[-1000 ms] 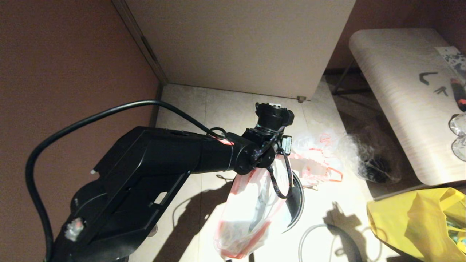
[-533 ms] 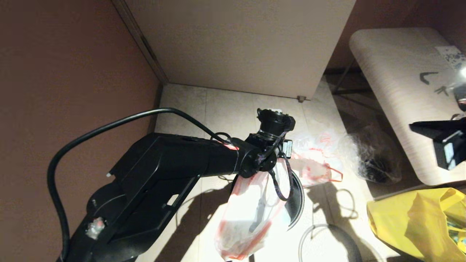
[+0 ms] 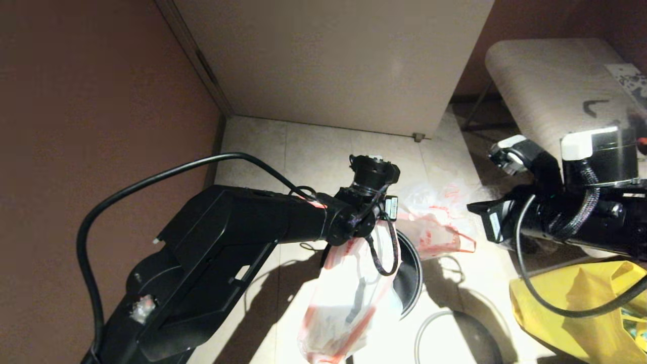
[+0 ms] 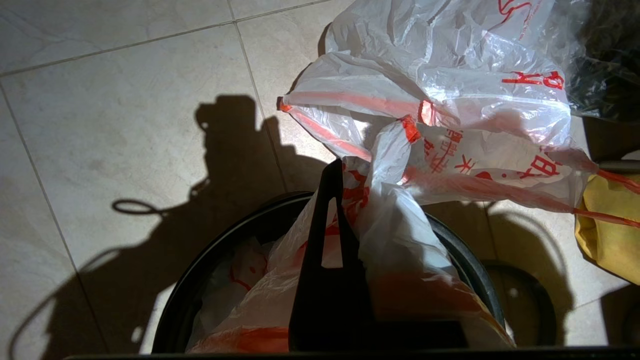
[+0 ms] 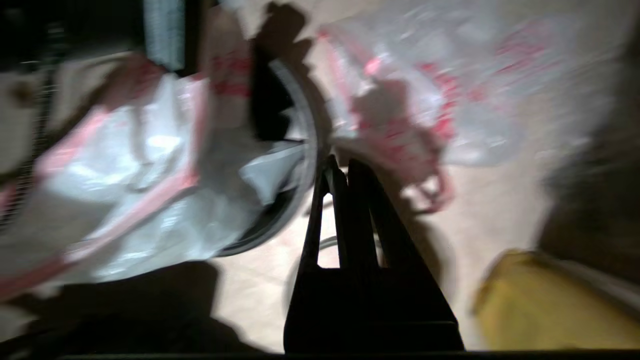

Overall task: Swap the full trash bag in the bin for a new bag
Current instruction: Put the new garbage bag on the trash can

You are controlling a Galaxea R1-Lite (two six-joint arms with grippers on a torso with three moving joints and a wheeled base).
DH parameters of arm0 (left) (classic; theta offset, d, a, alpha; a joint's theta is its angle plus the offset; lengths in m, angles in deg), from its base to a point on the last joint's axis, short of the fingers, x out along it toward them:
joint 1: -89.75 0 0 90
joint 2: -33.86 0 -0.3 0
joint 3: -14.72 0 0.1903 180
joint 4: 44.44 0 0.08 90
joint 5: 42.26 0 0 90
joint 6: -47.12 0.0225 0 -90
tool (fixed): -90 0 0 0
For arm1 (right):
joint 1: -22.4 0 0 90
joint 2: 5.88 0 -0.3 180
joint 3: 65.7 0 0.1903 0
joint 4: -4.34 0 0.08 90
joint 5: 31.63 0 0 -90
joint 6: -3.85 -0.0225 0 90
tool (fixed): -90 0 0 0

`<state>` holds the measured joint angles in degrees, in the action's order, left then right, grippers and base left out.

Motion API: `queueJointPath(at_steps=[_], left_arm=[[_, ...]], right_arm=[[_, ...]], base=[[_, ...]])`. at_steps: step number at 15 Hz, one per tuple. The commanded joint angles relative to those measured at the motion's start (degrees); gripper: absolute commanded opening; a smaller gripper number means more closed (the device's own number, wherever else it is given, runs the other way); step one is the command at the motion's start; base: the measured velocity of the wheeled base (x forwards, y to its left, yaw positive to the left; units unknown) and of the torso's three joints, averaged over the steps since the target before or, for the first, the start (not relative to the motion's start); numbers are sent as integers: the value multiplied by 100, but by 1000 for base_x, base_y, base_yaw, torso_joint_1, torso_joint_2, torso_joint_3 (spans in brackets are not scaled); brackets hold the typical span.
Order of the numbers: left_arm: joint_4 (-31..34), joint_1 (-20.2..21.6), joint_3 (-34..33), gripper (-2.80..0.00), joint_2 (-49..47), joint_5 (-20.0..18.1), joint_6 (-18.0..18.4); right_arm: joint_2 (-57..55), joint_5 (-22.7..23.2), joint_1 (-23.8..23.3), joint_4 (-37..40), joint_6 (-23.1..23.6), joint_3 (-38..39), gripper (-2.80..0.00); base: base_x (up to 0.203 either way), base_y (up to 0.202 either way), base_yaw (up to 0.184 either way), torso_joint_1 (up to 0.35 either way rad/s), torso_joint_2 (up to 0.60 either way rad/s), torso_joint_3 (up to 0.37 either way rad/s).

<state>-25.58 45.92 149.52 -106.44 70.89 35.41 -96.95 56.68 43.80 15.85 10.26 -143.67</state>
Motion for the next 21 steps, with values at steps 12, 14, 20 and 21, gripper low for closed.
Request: queueJointPath(at_steps=[12,14,20,21], left_arm=[[-14,111,-328,-280,365,-737,-474],[3,184,-257,-280,456,-1228,-666],[110,208,-48,-280,476,-1433,-630],[174,208,-61,-280,532,-1456,-631]], right_arm=[[-933,2516,125,-993,-1974,773,0],[-1207,2548,138,-1305,-1960,737,0],[-1698,2494,175,-1541,-1835,334,0],[-1724,2492,160,-1540,-1837,302,0]], base=[[0,0,0,0,0,0],[0,0,0,0,0,0],[0,0,0,0,0,0],[0,0,0,0,0,0]])
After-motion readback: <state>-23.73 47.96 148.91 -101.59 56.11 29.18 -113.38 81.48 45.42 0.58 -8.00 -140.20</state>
